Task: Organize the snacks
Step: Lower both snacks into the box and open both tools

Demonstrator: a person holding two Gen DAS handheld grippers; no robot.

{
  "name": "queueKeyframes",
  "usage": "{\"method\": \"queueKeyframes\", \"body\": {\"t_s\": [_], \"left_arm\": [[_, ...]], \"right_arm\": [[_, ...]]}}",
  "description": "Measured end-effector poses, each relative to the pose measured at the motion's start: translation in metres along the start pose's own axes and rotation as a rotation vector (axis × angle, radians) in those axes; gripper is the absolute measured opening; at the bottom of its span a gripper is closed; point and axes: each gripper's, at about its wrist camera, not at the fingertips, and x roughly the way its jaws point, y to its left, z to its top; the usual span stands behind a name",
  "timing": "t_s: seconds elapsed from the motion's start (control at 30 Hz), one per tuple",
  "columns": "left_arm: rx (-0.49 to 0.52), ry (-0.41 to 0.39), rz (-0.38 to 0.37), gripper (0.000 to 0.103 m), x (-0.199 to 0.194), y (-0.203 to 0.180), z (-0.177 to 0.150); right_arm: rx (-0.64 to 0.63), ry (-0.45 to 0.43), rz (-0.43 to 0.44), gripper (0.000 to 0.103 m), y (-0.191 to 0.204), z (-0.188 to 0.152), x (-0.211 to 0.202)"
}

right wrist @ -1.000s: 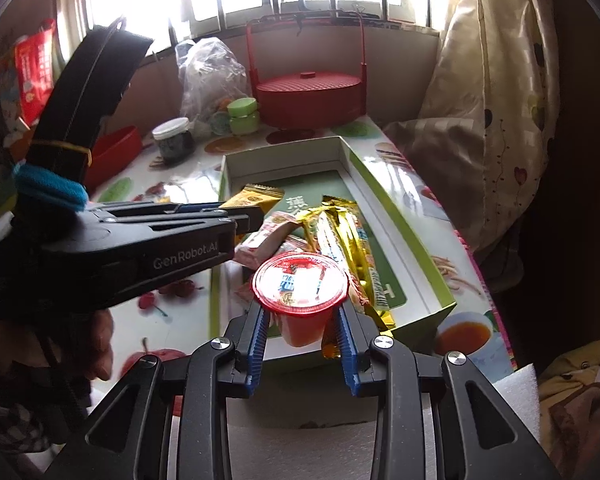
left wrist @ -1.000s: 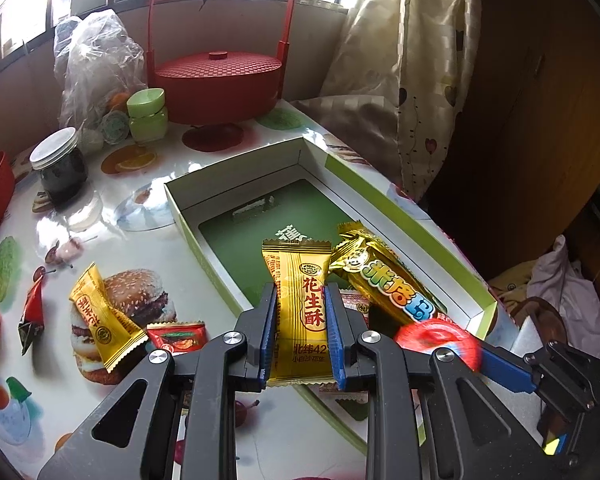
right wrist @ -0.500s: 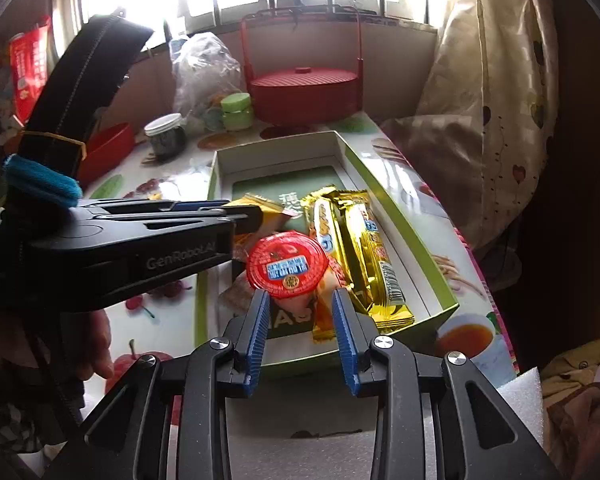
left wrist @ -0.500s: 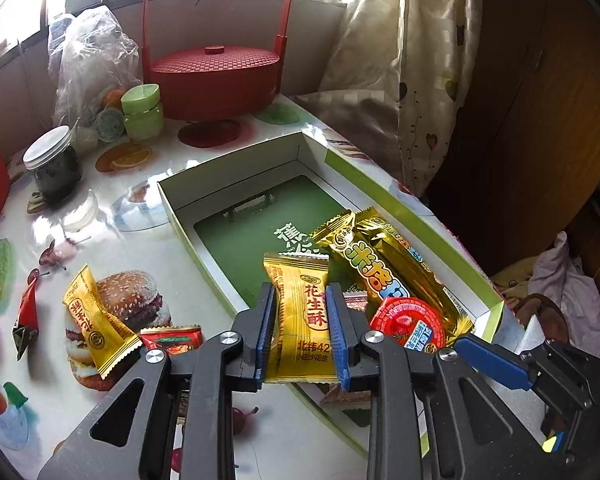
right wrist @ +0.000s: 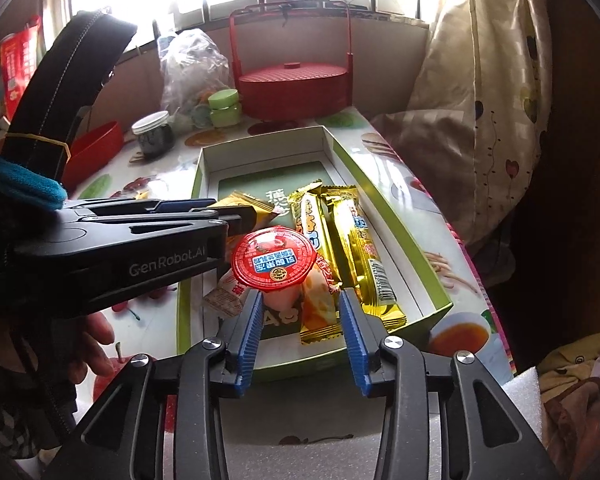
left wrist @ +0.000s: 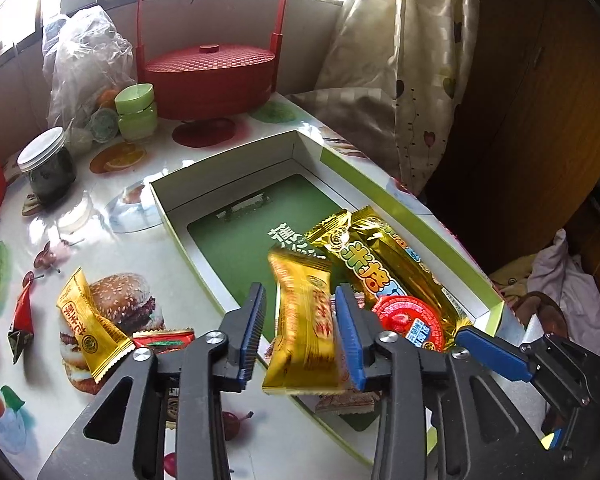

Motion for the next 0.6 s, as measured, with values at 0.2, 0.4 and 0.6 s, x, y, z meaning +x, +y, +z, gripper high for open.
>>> {"method": "queueKeyframes", "body": {"t_s": [0.2,0.4,0.6], "left_arm": [[0.001,0.002,0.001,0.042,0.0,-0.002,0.0],[-0.002,-0.004,0.004,0.046,-0.004,-0.002,0.0],[0.001,-0.023,0.009,0.055,-0.012,-0.004,0.0]], "right_arm": [[-0.002,-0.005,-0.007,0.047,-0.001,-0.001,-0.001],[0.002,-0.011,-0.02,0.05,-0.001,0.0,-0.003],[0.005,-0.014,-0.027,0.053,0.0,0.0,-0.004]]}}
